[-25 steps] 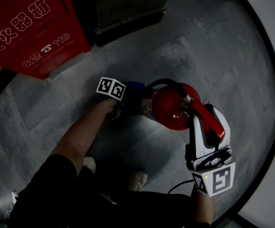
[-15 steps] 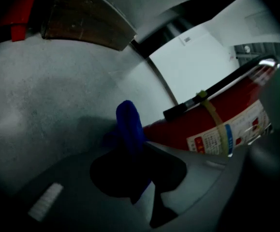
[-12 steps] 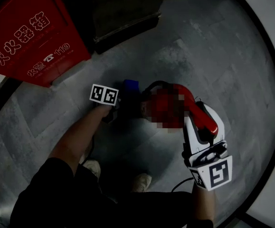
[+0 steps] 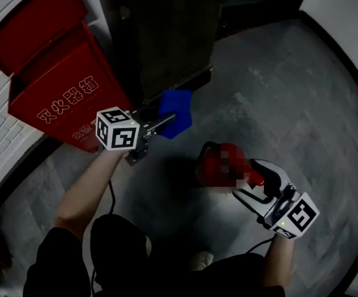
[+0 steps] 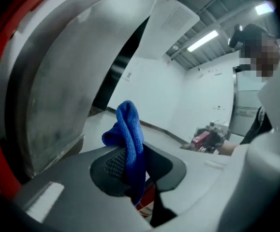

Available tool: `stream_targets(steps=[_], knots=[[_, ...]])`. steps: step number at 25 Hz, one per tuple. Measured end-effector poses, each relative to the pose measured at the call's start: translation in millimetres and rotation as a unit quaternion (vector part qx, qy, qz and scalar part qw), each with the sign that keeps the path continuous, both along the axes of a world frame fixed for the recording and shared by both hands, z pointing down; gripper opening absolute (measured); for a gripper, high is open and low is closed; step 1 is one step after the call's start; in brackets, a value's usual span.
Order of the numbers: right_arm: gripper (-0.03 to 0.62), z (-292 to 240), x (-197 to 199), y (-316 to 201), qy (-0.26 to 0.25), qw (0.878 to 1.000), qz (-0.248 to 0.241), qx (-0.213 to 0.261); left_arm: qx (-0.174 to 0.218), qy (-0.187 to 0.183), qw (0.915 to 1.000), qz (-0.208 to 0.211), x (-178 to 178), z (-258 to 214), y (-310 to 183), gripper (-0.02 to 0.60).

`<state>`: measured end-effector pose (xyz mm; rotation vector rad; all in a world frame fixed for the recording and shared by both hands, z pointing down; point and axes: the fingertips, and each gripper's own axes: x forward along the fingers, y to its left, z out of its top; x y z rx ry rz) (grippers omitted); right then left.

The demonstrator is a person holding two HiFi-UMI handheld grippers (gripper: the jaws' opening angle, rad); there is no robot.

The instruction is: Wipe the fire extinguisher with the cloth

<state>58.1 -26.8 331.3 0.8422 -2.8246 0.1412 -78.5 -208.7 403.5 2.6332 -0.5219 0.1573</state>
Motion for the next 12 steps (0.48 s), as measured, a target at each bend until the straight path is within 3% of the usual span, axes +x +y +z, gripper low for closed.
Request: stream_targets(steps=[3, 6, 12], knots=[[0.284, -34, 21, -12, -0.046, 0.998, 0.036, 0.034, 0.032, 0.039, 0.9984, 0.024, 15, -68, 16, 0.054], [0.239, -70, 26, -27, -0.071, 0.992, 0.09, 0.061, 0.066, 0.07, 0.9935, 0.061, 37, -116, 45, 0.054], [0.265, -97, -2, -50, -0.139, 0.987, 0.085, 0.009, 0.121, 0.08, 0.9739, 0.175, 96, -170, 112, 0.055]])
